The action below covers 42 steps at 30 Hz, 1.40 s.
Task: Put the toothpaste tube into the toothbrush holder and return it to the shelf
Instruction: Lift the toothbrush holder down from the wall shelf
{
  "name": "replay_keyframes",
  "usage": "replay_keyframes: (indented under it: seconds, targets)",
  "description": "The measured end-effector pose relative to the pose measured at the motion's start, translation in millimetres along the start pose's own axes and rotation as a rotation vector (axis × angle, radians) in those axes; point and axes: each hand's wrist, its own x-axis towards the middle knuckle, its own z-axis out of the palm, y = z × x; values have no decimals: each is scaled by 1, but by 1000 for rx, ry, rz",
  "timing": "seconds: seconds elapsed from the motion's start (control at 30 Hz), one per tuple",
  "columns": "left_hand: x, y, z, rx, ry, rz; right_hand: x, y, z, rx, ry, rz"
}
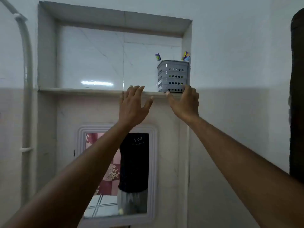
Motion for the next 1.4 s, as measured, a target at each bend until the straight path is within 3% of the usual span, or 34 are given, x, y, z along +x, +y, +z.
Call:
replay_keyframes:
  seconds: [0.3, 0.57, 0.7, 0.87, 1.07, 1.4]
  targets:
    - [20, -14, 43, 128, 293, 61, 34, -9, 47, -165, 277, 57]
    - [21, -15, 47, 133, 325, 71, 29, -6, 47, -64, 346, 50]
    - [19, -12, 40, 98, 264, 55, 20, -11, 35, 39, 350, 26]
    - [13, 1, 11, -58, 150, 4, 5, -17, 8, 355, 321, -56]
    - [-34, 19, -25, -169, 38, -41, -50, -4, -23, 344, 319, -92]
    - [-190, 33, -44, -211, -261, -209, -196, 72, -41, 351, -50, 101]
